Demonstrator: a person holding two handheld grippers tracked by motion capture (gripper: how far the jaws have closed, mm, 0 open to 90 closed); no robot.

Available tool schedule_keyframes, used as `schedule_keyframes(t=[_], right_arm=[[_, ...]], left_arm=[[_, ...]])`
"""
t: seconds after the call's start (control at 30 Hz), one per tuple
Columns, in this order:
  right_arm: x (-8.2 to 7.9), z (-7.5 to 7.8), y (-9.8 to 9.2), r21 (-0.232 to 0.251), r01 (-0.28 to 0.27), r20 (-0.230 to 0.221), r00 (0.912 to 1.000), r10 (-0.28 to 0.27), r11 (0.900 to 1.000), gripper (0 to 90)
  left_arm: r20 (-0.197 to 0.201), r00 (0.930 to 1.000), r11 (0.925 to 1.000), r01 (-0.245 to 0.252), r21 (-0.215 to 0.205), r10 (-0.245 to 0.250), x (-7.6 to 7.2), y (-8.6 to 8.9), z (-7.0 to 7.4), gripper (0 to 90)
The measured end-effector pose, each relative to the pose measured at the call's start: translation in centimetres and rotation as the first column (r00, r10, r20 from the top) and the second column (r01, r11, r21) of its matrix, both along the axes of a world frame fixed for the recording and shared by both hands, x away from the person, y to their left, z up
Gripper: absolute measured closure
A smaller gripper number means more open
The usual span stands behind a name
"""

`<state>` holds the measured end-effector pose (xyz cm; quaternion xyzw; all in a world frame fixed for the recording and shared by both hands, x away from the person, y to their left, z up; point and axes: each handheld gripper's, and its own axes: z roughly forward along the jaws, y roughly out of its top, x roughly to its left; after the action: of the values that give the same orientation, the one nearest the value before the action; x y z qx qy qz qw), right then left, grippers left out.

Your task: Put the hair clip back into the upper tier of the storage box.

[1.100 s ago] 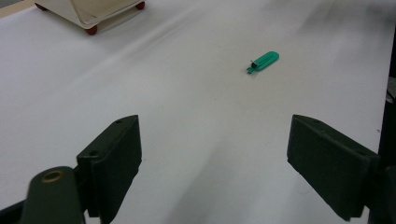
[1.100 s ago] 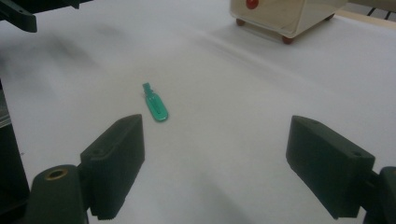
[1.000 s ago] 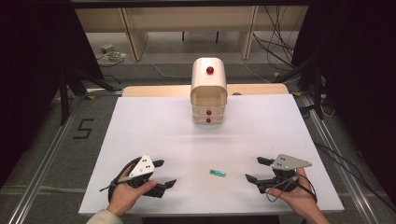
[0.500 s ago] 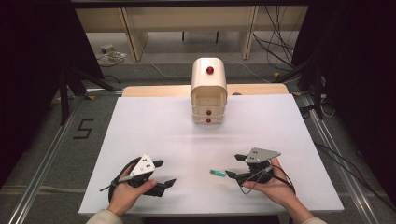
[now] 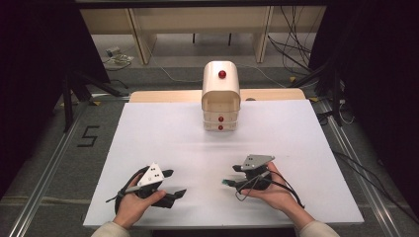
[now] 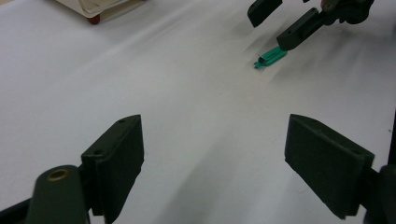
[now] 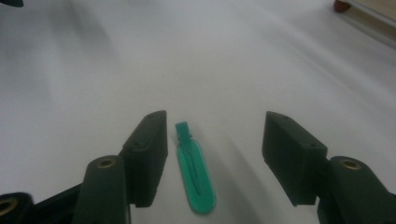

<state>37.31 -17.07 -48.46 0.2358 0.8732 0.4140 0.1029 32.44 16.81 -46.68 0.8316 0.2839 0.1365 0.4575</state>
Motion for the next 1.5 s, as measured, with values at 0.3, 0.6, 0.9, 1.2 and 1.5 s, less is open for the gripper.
schedule_keyframes(t=[0.3, 0.6, 0.9, 1.2, 1.5], right_arm=[[0.6, -0.8, 1.8, -0.04, -0.038, -0.032, 0.9988, 0.037, 0.998, 54.6], [0.7, -1.1, 2.3, -0.064, -0.034, -0.023, 0.9992, 0.033, 0.997, 71.7], [0.5, -1.1, 2.6, -0.062, -0.019, -0.026, 0.9995, 0.018, 0.998, 83.0], [0.6, -0.7, 2.3, -0.019, 0.002, -0.05, 0.9987, -0.003, 1.0, 83.3], [0.6, 0.1, 1.8, 0.024, 0.028, -0.043, 0.9987, -0.027, 0.999, 83.4]], left_arm=[[-0.006, 1.0, 1.0, 0.003, -0.004, -0.003, 0.0, 0.0, 0.0, 19.4], [-0.005, 0.9999, 0.9999, 0.011, -0.012, -0.011, 0.0, 0.0, 0.0, 19.5], [-0.012, 0.9998, 0.9997, 0.014, -0.021, -0.014, 0.0, 0.0, -0.1, 19.4], [-0.016, 0.9998, 0.9997, 0.012, -0.022, -0.012, 0.0, 0.1, -0.1, 19.1], [-0.014, 0.9999, 0.9995, 0.006, -0.03, -0.007, 0.1, 0.1, -0.1, 18.4]])
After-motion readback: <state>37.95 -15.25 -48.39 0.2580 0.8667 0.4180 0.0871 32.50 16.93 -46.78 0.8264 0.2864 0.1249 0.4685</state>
